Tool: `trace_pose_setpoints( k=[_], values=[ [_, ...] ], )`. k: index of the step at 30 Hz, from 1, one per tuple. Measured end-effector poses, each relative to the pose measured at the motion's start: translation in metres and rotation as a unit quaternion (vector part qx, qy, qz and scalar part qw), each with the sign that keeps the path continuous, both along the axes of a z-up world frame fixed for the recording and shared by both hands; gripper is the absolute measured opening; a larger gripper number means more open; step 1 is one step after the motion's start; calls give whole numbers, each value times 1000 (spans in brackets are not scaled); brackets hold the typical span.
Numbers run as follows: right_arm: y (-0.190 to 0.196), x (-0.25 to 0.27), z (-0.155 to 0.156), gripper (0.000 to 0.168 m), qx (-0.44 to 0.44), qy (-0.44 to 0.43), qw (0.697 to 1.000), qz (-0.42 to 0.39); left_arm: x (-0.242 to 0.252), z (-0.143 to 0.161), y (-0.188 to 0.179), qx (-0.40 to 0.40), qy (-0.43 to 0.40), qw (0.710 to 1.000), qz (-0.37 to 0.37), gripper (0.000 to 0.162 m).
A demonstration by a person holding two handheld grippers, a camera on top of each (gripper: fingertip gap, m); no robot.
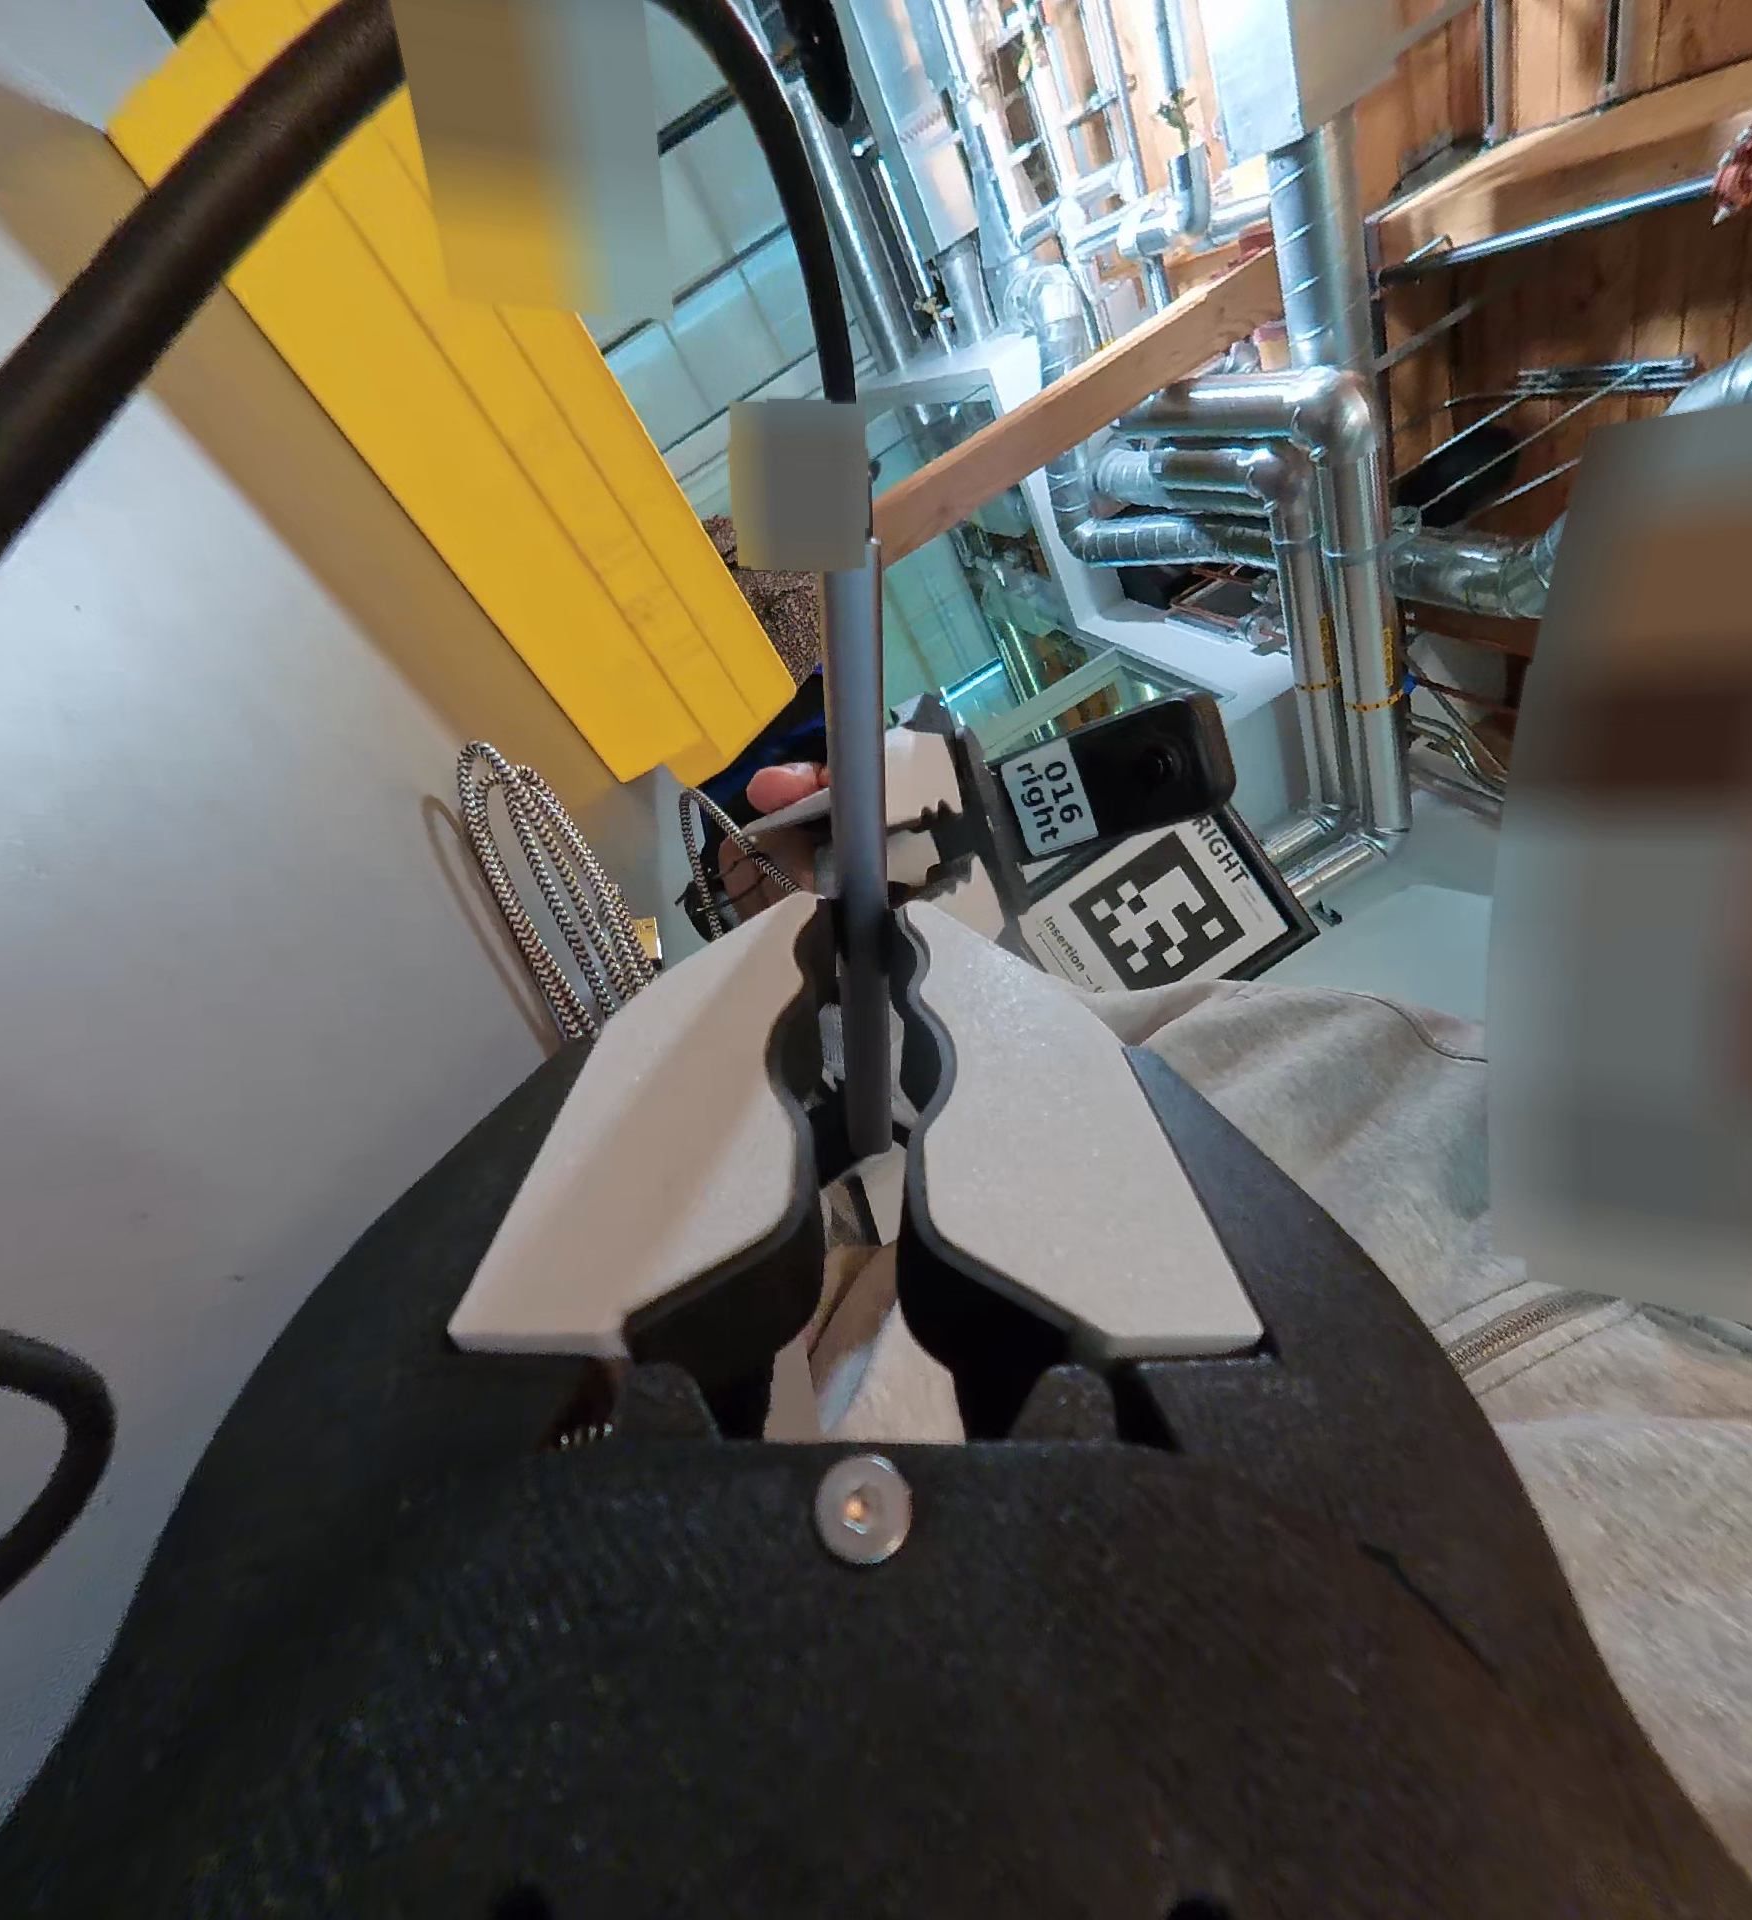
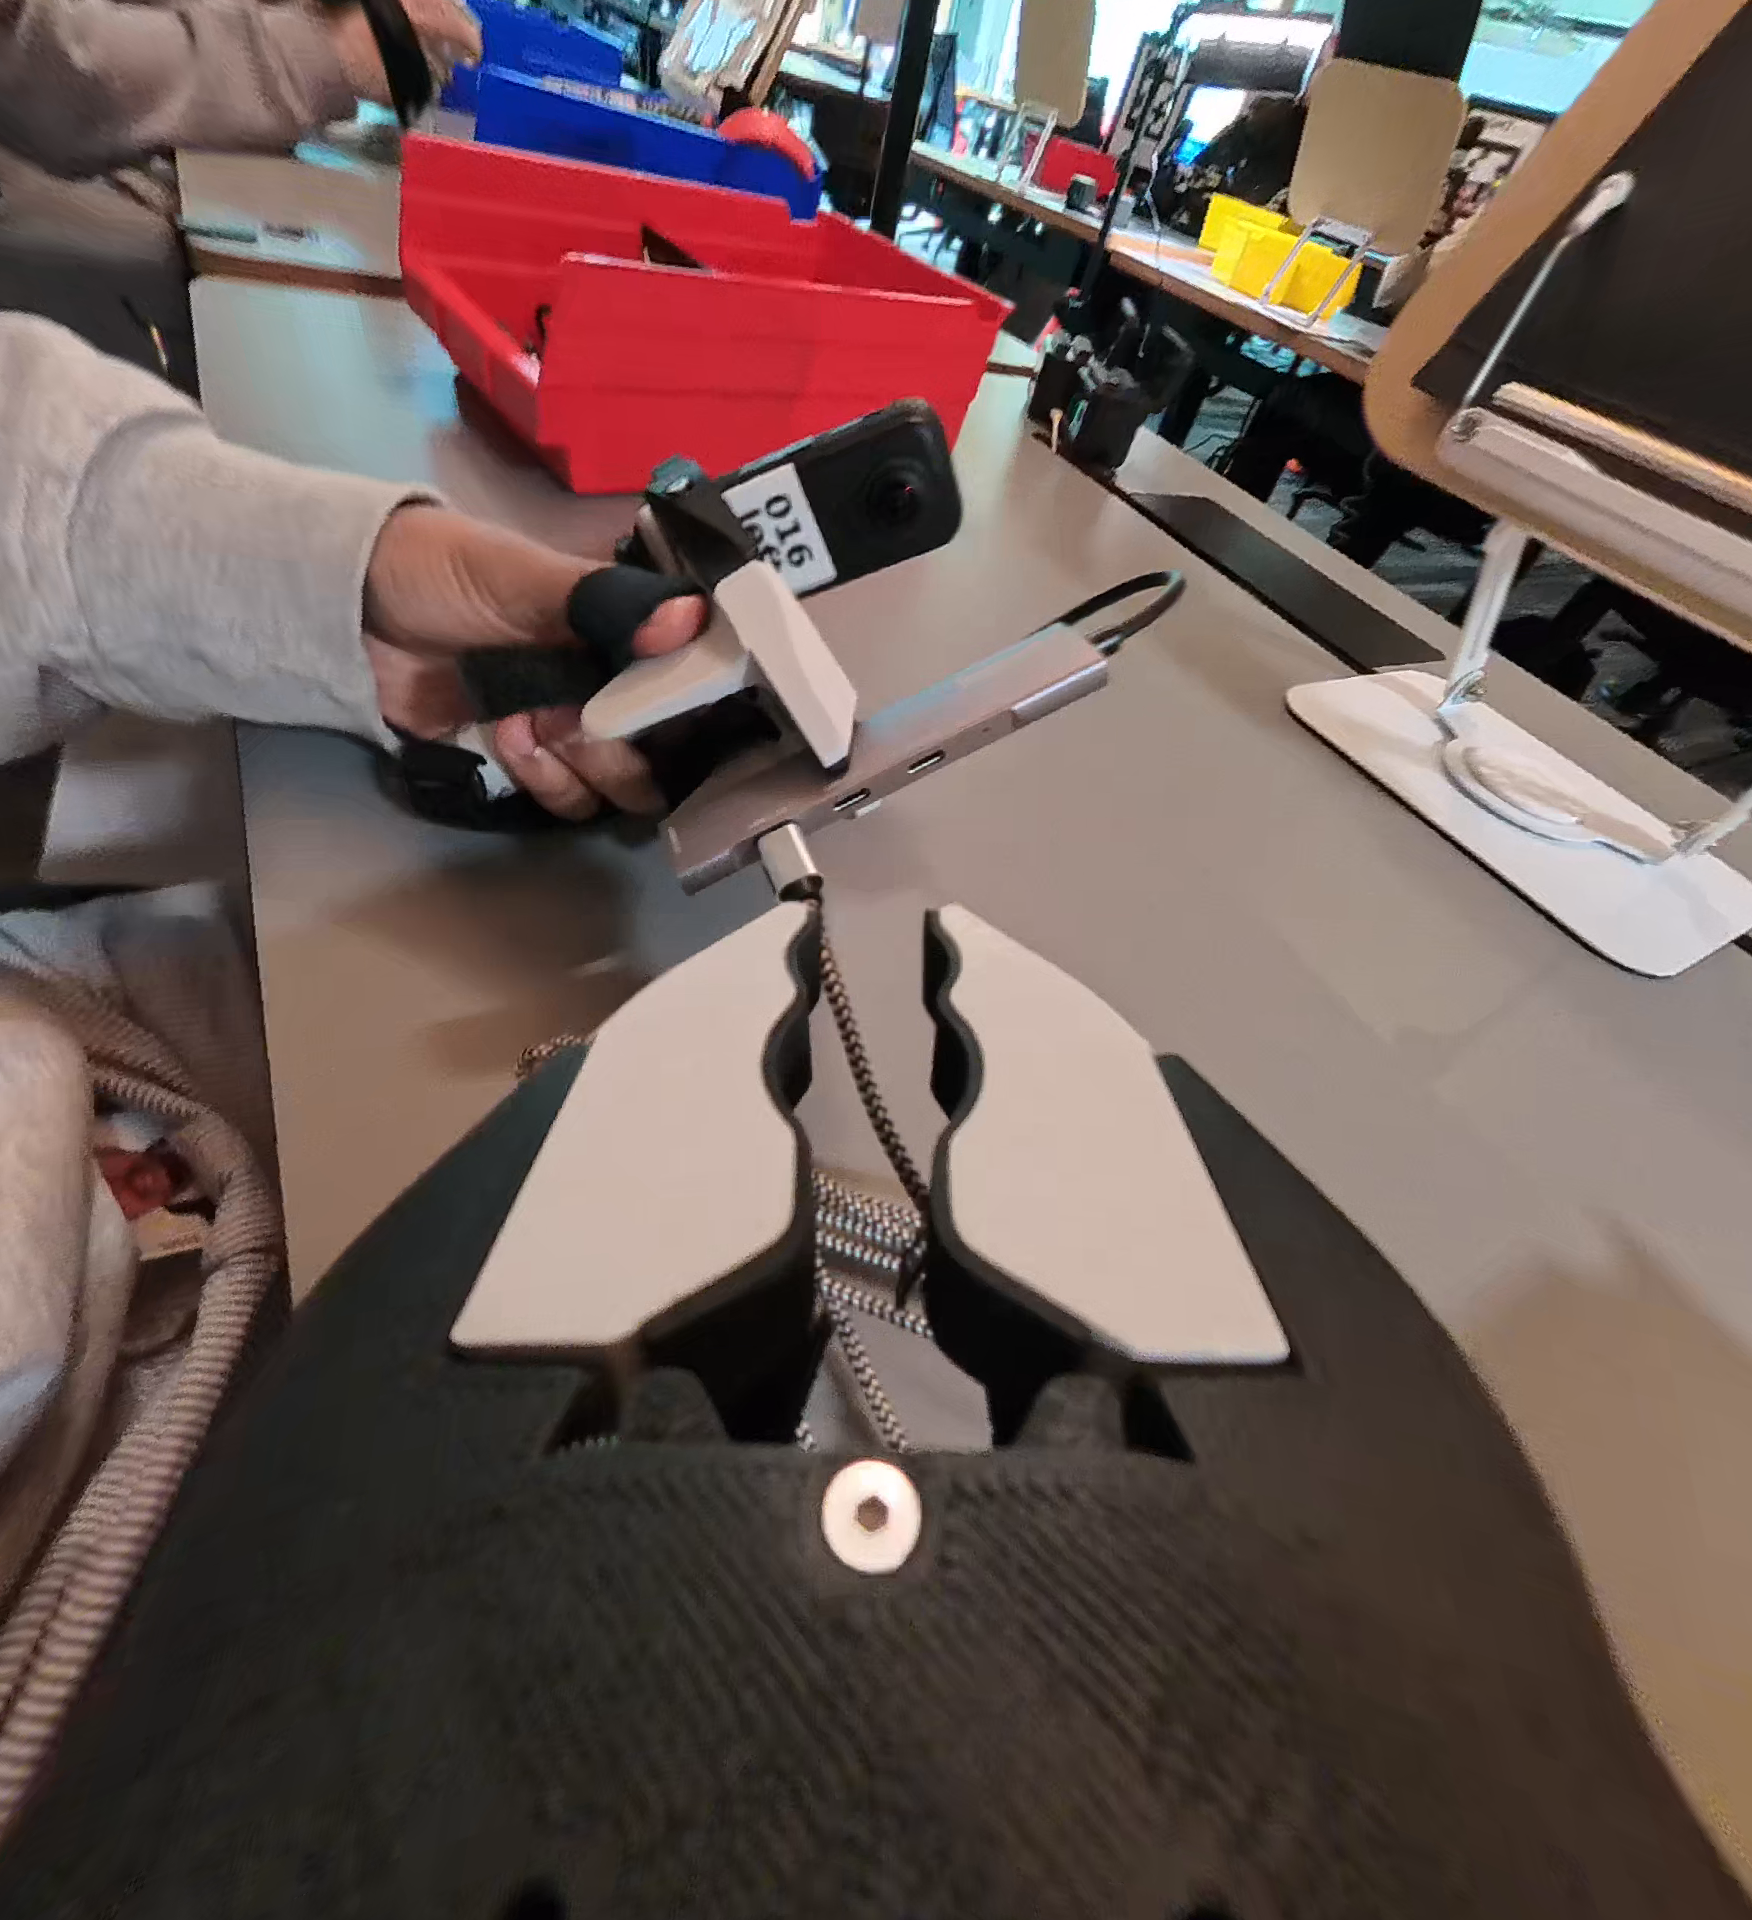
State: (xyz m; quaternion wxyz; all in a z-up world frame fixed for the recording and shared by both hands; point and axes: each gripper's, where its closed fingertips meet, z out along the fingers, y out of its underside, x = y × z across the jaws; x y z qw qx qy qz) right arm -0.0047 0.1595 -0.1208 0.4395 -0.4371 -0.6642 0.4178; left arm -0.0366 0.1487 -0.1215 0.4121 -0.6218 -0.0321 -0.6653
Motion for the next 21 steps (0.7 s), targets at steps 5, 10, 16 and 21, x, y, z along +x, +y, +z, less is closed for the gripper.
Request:
trace_pose_setpoints(
  k=[5, 10, 16, 21],
  values=[
    [3, -2, 16, 18, -8, 38, 999, -8, -5, 1, -2, 4, 1, 1000, 15, 8],
    [-24, -28, 54, 16, 32, 84, 996, 9, -19, 4, -4, 15, -9, 999, 51, 8],
    [-88, -108, 132, 14, 44, 121, 987, 98, -38, 7, -8, 21, -26, 996, 88, 7],
    [-160, -193, 152, 16, 31, 39, 975, 218, -47, 5, -6, 16, -21, 994, 106, 6]
  ],
)
